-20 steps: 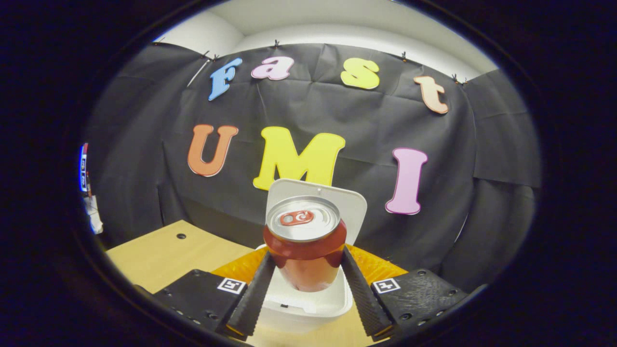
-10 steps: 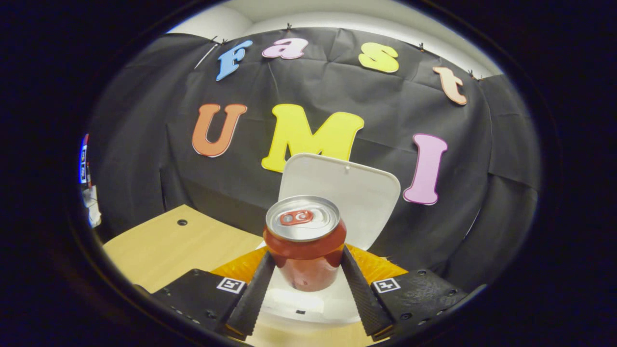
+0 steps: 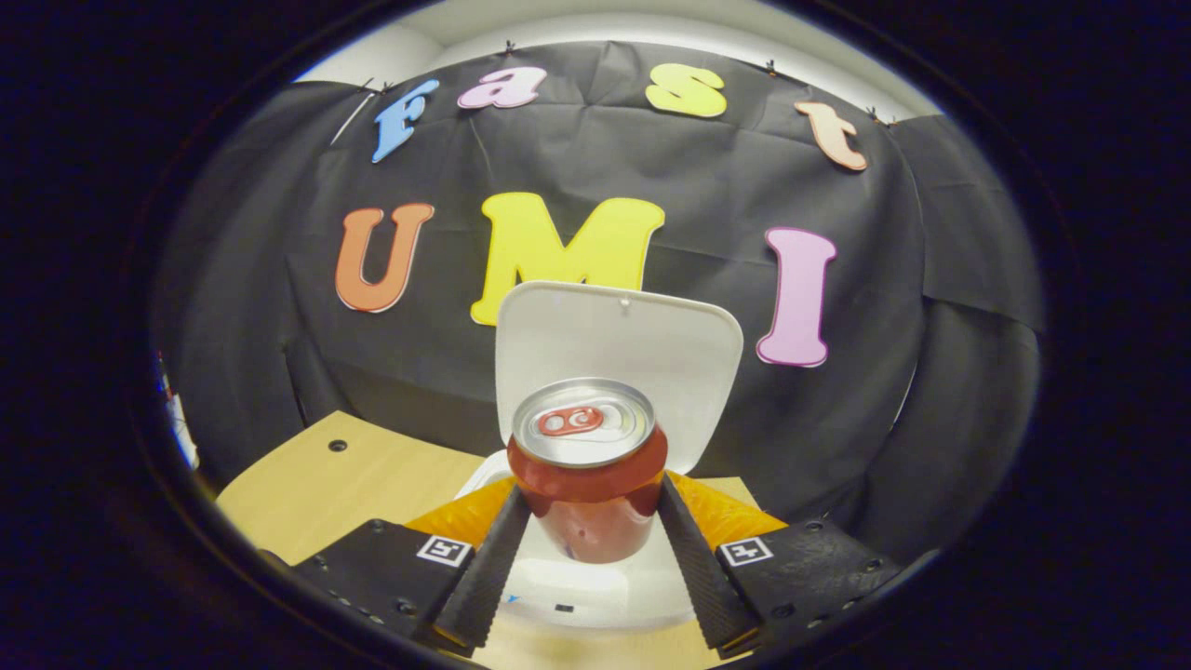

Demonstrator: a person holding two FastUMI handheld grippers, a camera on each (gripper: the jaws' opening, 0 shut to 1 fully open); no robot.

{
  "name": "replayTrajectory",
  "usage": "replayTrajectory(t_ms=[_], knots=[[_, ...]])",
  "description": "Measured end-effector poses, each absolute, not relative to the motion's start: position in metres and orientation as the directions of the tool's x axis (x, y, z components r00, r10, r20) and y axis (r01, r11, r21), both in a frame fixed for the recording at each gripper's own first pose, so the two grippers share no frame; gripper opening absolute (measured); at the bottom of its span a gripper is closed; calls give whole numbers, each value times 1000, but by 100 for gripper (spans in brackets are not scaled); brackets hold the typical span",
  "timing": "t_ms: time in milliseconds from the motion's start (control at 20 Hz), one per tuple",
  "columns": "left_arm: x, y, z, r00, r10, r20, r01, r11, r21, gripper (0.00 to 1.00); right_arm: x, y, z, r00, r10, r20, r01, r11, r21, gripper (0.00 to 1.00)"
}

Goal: Press the lid of the desktop garbage bin to open it, pick up the crumpled paper on the desktop and throw it into the bin, then pick up the pop can on the desktop and drop it into the bin, and finally close the garbage bin lid.

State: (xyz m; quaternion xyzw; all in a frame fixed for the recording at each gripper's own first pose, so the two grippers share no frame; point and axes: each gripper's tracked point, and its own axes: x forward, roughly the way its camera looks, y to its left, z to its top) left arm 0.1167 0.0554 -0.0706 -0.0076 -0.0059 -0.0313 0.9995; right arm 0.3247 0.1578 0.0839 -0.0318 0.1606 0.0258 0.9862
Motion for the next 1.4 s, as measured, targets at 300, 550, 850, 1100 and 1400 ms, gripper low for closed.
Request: replayTrajectory(t_ms=[300,550,850,1100,1400], knots=[[122,61,-86,998,-57,-37,56,998,-28,99,332,153,84,950,37,-310,-65,995,-79,85],[126,61,-94,997,-58,-58,56,998,-29,99,332,156,85,950,48,-309,-80,993,-89,92],[124,64,-95,997,-54,-63,52,998,-31,99,335,142,144,980,50,-192,-60,997,-46,95],[123,57,-90,997,-69,-46,68,997,-19,99,343,118,227,1000,13,8,-13,1000,27,97],[120,48,-91,995,-86,-43,85,996,-26,99,387,124,242,1000,4,29,-6,999,50,96]])
